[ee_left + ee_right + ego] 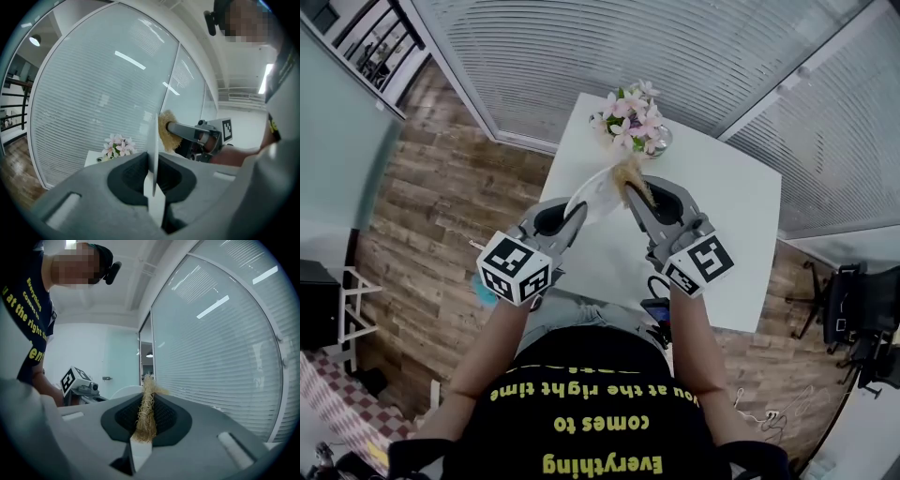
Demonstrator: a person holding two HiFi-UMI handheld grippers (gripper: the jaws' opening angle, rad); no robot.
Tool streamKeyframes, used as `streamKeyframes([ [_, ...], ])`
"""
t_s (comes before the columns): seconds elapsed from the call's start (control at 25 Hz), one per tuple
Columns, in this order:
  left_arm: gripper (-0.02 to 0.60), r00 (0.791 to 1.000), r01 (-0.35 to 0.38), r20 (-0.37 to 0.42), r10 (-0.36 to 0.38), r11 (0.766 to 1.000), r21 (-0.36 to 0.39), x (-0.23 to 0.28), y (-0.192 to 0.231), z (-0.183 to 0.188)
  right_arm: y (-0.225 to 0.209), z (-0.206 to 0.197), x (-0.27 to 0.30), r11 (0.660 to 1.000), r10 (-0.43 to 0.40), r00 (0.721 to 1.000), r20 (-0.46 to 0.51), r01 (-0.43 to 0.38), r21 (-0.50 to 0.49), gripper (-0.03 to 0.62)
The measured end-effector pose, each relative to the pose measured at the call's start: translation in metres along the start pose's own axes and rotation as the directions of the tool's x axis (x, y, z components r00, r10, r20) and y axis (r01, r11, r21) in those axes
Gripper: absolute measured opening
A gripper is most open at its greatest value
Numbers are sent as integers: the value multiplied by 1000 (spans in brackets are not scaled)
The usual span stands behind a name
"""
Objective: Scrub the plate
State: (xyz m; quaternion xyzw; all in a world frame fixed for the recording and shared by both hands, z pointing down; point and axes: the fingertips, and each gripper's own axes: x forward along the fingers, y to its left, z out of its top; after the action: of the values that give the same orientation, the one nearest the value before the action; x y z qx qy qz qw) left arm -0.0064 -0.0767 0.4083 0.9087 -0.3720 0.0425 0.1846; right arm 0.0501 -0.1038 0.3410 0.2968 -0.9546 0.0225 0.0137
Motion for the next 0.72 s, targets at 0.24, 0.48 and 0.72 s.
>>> streamKeyframes([
  [0.24, 18, 1000, 17, 13, -17, 999, -28, 4, -3, 1, 22, -1, 6, 998, 59, 998, -9, -59, -16, 43],
  [0.48, 18, 997, 48, 57, -43, 995, -88, 13, -4, 8, 53, -9, 16, 986, 155, 987, -38, -157, -62, 43],
  [0.72, 18, 998, 41, 50, -37, 996, -82, 13, -4, 9, 43, -13, 11, 988, 133, 990, -49, -136, -75, 43],
])
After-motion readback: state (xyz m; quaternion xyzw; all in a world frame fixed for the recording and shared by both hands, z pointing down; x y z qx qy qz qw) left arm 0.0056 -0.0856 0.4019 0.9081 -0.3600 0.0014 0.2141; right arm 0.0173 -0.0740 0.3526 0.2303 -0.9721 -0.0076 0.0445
